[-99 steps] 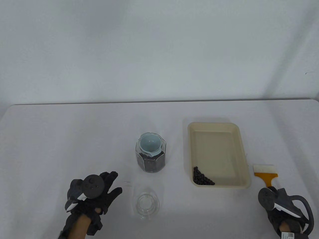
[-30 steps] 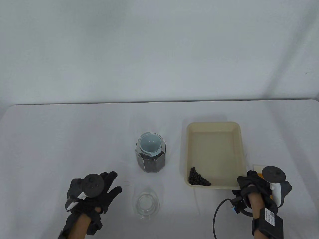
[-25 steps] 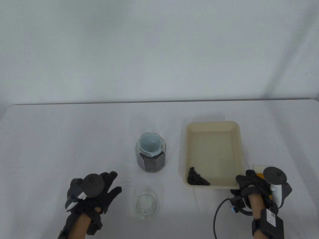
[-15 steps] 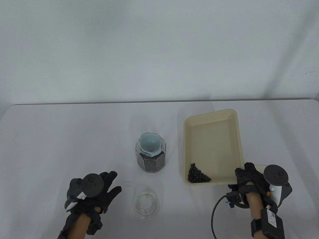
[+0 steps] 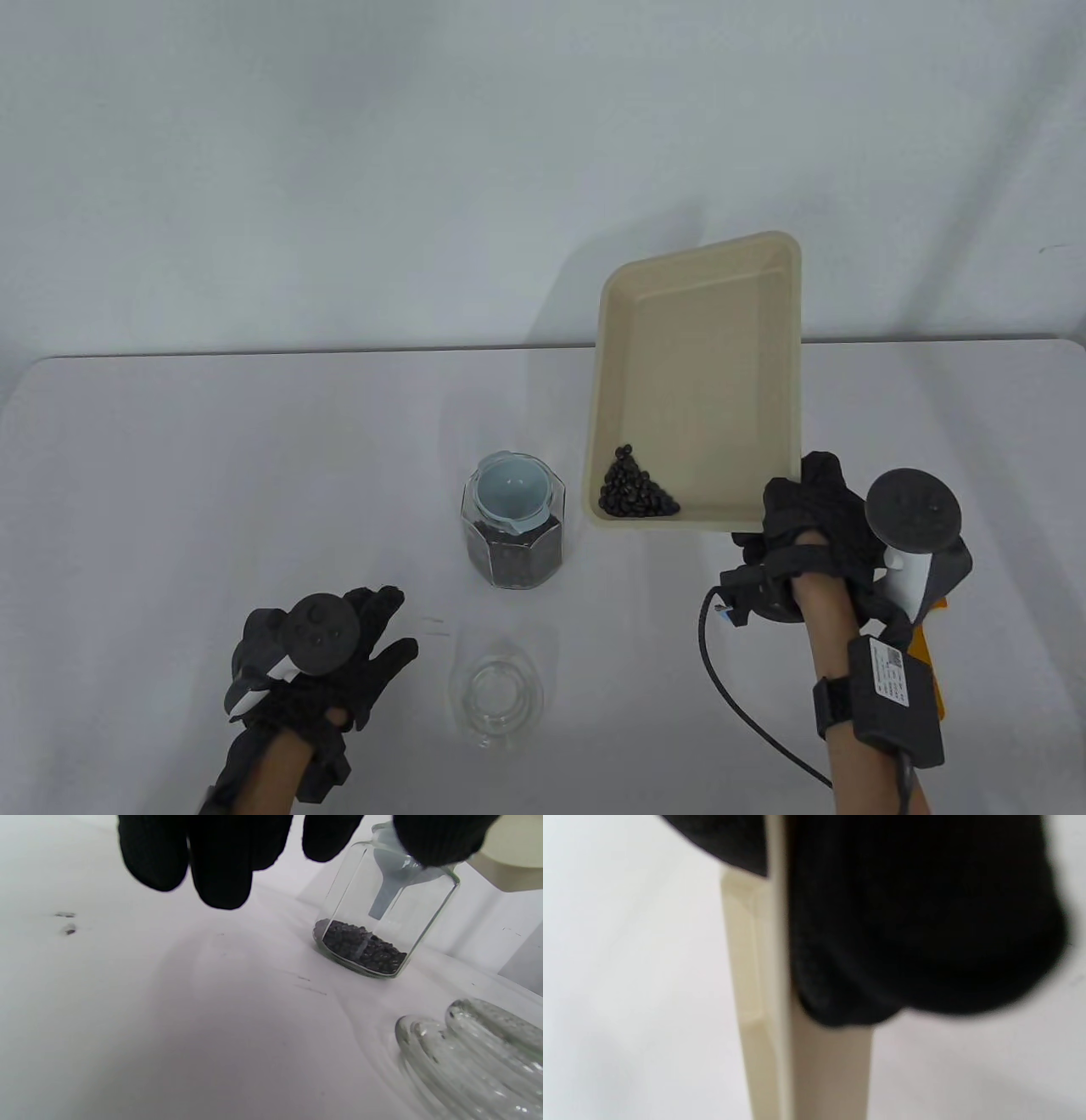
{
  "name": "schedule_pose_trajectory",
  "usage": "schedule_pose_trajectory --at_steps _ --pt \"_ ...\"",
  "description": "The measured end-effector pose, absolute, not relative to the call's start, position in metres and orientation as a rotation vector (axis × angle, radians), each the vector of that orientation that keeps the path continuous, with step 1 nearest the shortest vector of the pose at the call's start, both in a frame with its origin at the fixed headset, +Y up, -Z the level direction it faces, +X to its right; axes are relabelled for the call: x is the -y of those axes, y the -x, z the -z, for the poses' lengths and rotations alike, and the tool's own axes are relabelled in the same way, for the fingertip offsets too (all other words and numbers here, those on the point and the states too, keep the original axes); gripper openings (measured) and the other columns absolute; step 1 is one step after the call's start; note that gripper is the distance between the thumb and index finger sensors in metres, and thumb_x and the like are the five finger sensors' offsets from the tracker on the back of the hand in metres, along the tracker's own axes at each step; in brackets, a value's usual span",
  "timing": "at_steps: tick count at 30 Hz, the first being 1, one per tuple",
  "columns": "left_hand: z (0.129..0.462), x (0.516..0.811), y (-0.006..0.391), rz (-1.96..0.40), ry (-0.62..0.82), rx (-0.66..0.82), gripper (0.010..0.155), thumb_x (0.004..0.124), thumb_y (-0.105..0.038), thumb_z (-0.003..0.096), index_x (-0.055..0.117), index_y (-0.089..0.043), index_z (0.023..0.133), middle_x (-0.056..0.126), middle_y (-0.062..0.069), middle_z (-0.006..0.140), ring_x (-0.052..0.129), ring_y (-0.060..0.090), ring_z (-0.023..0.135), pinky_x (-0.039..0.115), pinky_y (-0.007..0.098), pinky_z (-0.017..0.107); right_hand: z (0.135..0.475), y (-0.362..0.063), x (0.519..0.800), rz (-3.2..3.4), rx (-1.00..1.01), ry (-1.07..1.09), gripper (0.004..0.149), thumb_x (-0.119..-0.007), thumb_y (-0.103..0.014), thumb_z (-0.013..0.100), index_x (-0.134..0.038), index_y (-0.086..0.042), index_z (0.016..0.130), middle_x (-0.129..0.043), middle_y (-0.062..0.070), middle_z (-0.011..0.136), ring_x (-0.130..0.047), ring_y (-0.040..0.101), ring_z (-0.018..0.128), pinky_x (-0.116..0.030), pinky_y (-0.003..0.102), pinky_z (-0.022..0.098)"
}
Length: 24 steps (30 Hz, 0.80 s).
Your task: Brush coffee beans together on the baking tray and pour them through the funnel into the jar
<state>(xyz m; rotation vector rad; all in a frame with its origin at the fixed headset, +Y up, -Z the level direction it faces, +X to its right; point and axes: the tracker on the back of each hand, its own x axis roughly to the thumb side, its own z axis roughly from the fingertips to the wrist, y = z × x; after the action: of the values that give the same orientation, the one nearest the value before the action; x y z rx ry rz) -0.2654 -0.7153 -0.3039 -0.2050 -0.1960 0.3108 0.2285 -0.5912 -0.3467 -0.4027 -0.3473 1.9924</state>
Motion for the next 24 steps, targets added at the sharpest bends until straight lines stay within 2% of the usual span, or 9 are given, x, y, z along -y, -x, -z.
schedule_pose_trajectory --at_steps 5,12,24 --pt "0.304 0.716 0.266 -0.315 0.198 0.202 0.074 0.065 -0.068 0.0452 0.05 -0.033 0.109 0.057 0.012 0.112 0.087 0.029 0.09 0.076 0.054 0.064 0.357 -0.206 0.572 -2.08 0.384 0.364 0.03 -0.085 -0.017 0.044 -0.071 0.0 0.065 -0.084 0.029 0.081 -0.114 0.021 0.01 -0.104 0.022 -0.005" --pt "0.304 0.716 0.265 -0.319 0.196 0.208 0.074 0.065 -0.068 0.0453 0.05 -0.033 0.109 0.057 0.012 0.112 0.087 0.029 0.09 0.076 0.054 0.065 0.366 -0.18 0.568 -1.968 0.399 0.312 0.031 -0.084 -0.016 0.045 -0.069 0.0 0.066 -0.081 0.03 0.083 -0.114 0.022 0.013 -0.105 0.023 -0.003" --pt "0.305 0.716 0.266 -0.329 0.185 0.214 0.074 0.065 -0.068 0.0453 0.05 -0.033 0.109 0.056 0.012 0.112 0.087 0.029 0.091 0.076 0.054 0.065 0.376 -0.133 0.561 -2.095 0.558 0.121 0.03 -0.084 -0.016 0.046 -0.069 0.0 0.067 -0.08 0.029 0.084 -0.114 0.024 0.015 -0.106 0.025 -0.001"
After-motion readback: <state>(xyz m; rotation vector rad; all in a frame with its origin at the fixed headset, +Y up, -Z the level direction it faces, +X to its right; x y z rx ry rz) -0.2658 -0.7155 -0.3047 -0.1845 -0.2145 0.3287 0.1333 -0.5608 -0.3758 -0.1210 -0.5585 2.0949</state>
